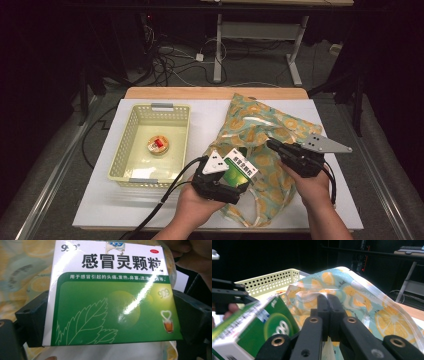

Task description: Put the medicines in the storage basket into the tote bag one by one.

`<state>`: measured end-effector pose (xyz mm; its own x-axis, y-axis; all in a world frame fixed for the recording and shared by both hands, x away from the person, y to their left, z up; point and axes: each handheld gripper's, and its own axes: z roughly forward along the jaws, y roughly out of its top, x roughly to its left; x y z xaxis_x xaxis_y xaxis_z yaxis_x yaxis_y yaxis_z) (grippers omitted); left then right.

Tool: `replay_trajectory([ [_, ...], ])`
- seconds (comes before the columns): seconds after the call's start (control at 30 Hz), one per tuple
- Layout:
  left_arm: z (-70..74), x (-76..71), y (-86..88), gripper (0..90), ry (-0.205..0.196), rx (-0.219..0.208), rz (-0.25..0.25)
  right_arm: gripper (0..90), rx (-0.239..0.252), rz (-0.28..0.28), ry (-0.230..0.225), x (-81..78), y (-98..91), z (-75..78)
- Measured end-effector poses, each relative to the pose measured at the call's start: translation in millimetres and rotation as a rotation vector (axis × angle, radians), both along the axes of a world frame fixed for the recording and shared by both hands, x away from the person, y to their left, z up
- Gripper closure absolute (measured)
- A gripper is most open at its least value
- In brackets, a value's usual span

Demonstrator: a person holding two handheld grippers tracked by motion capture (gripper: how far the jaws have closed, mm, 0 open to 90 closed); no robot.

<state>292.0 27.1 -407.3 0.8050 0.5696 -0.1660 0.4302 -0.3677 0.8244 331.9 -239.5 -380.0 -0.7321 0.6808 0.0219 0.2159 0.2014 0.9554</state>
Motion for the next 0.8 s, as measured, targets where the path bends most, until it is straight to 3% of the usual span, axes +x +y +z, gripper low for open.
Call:
replay_trajectory([
  [0.1,-6.7,8.3,-9.5,5.6,0.007,0.016,0.018,90.0,0.001,-0.001,0.002,0.1,0.5,-0.2],
  [0.27,-14.9,17.7,-26.5,5.6,0.019,0.007,-0.001,90.0,0.008,-0.011,0.007,0.7,-1.0,-0.3],
  [0.33,-16.8,19.2,-33.5,5.6,0.022,-0.006,-0.015,90.0,0.004,-0.010,0.003,1.3,-1.8,-0.5],
  [0.47,-19.7,20.1,-46.2,5.6,0.018,0.008,-0.024,90.0,0.005,-0.011,0.003,0.9,-1.6,-0.4],
  [0.8,-25.7,21.6,-64.0,5.5,-0.003,0.033,0.005,90.0,0.013,-0.007,-0.003,-0.5,-1.9,1.7],
])
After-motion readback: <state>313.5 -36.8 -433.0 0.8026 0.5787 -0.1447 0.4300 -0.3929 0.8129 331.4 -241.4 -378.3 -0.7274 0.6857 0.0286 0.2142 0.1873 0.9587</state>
